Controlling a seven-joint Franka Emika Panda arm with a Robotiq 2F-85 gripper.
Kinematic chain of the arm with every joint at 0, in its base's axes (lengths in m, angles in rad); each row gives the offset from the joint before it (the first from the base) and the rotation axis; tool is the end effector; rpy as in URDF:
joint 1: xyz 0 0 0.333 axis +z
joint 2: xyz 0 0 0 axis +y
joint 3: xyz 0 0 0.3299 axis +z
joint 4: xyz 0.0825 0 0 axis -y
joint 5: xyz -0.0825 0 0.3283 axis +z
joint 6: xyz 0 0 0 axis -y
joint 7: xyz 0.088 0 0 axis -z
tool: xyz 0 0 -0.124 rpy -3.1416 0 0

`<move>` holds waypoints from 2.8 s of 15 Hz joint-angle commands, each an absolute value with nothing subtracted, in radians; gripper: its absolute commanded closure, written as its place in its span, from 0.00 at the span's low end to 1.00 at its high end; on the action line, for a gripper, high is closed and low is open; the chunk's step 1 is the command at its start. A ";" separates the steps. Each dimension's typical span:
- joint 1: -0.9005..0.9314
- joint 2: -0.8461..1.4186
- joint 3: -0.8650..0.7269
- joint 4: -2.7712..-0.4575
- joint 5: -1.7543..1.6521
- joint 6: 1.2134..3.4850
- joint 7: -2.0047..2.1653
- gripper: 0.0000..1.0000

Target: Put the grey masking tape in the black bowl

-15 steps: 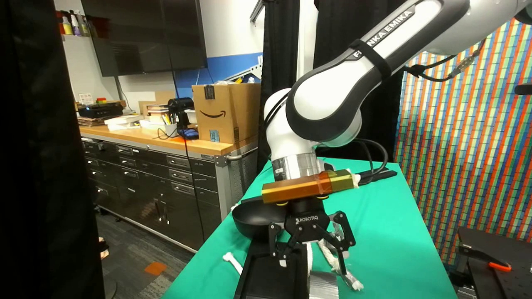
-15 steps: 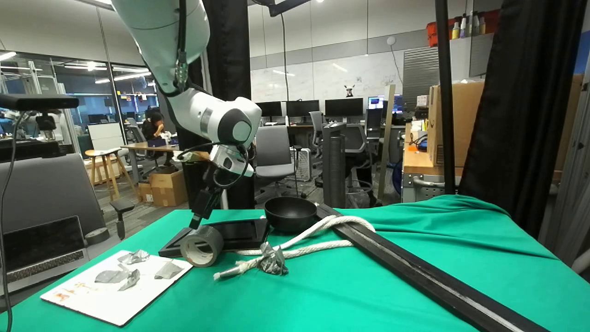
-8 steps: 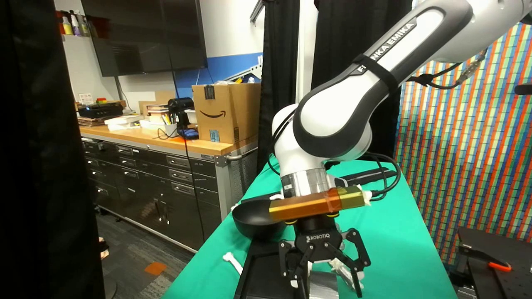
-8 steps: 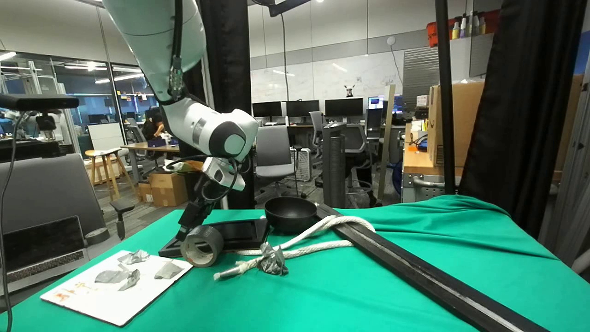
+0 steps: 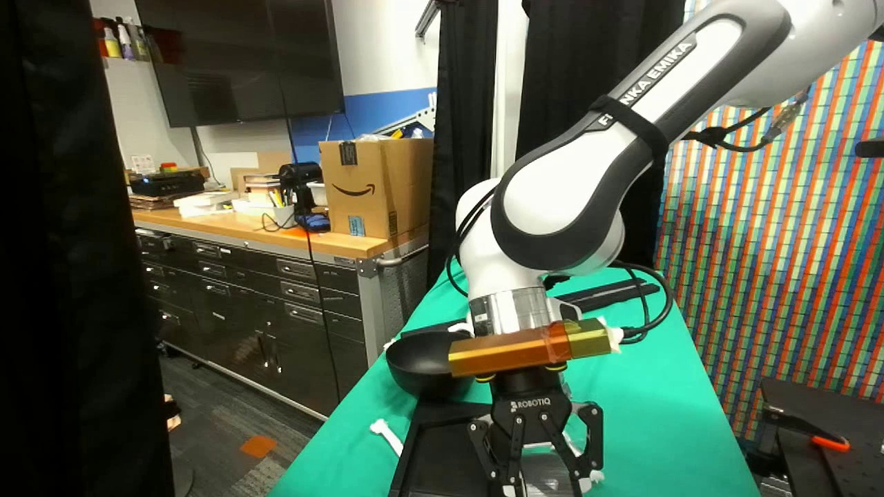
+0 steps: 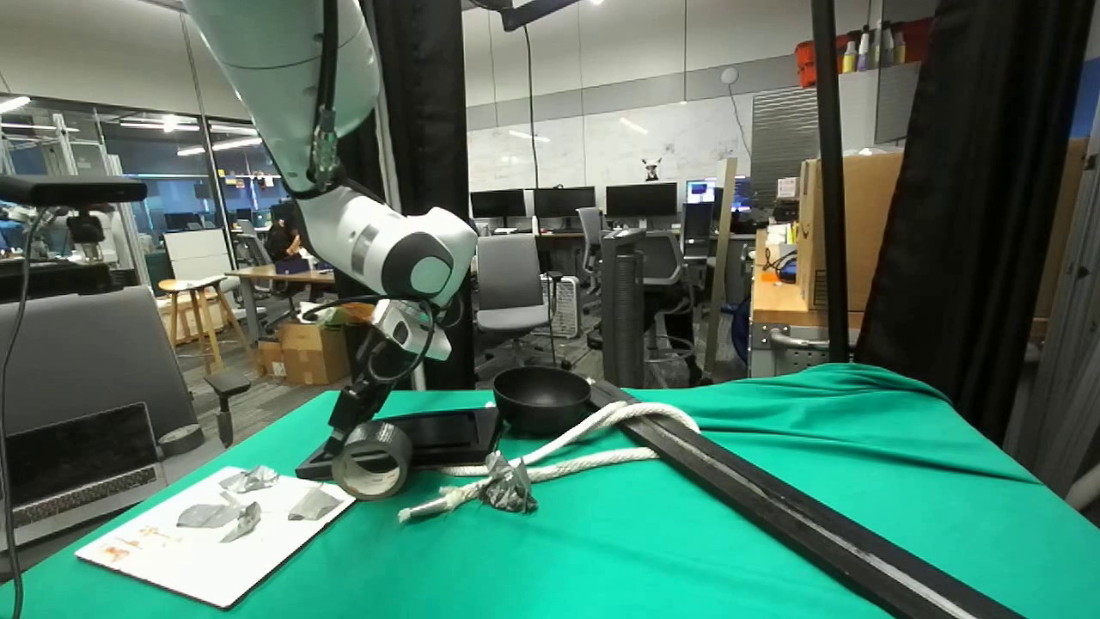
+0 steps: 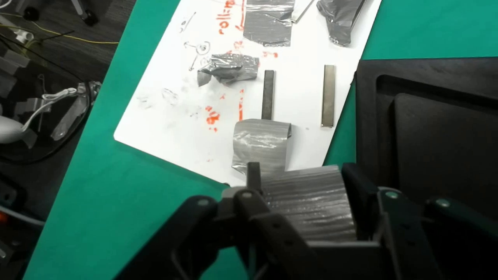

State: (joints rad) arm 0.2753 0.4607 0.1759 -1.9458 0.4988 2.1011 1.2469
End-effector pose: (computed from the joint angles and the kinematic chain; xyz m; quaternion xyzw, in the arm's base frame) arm 0.4888 0.2645 0.2700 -0.8133 0.5132 0.2710 0.0409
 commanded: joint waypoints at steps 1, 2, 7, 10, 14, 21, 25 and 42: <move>0.279 0.453 0.176 -1.950 0.505 2.137 1.260 0.71; 0.278 0.453 0.176 -1.950 0.505 2.139 1.257 0.71; 0.267 0.408 0.168 -1.975 0.500 2.131 1.255 0.71; 0.250 0.335 0.151 -2.009 0.490 2.106 1.257 0.71; 0.221 0.215 0.125 -2.057 0.455 2.081 1.260 0.71; 0.172 0.106 0.096 -2.009 0.297 1.942 1.275 0.71; 0.156 0.124 0.092 -1.927 0.215 1.902 1.268 0.71; 0.175 0.431 0.083 -1.534 0.177 1.931 1.220 0.71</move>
